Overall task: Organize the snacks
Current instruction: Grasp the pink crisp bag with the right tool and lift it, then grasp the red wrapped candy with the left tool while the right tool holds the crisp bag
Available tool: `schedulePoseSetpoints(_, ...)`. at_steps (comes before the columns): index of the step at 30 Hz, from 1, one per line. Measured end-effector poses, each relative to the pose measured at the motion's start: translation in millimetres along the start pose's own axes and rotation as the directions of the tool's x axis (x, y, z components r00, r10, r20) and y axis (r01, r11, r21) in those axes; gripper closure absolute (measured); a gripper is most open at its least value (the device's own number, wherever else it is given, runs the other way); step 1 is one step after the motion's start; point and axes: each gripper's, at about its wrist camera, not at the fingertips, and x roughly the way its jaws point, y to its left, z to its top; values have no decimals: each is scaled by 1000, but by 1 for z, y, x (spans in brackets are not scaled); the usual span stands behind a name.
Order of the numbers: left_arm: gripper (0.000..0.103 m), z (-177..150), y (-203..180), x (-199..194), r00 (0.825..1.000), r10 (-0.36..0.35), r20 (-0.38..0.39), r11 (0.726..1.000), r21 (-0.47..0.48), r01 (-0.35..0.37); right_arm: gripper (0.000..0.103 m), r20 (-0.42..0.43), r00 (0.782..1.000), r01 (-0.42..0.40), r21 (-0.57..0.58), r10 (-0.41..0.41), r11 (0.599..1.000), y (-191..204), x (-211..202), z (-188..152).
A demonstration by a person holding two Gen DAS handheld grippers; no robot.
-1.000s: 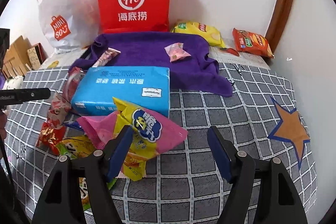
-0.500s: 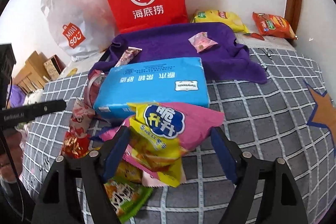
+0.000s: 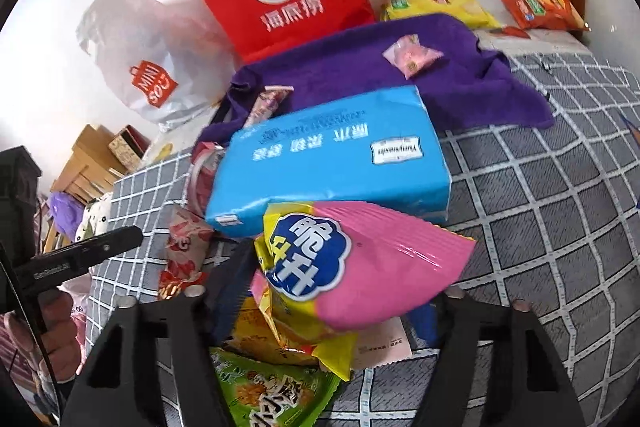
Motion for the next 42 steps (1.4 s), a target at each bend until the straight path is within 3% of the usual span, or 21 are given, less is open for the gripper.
schedulePoseSetpoints(3,52,-3,-2,4,1000,-3,-15,1000,0,3,54,10,999,-41,17,41,999,-4,-11,1)
schedulePoseSetpoints(15,52,-33,-17,19,996,-39,-83,999,-16,38,54,109,994,-18,-11,19,1000,-25,-66,-1)
schedulePoseSetpoints(22,48,-40,-25,32,992,-47,-113,998,-55,41,54,106,994,11,-25,-8,1000,-40,-73,-10)
schedulePoseSetpoints(33,43,-47,-54,41,993,96,-62,995,8,-96,54,81,996,29,-48,-25,998,-60,-67,-21)
schedulePoseSetpoints(37,59,-48,-63,41,992,118,-41,992,47,-116,54,82,996,29,-54,-24,998,-63,-67,-22)
schedulePoseSetpoints(42,63,-47,-65,36,994,107,-34,993,48,-105,54,84,996,27,-59,-22,998,-65,-69,-24)
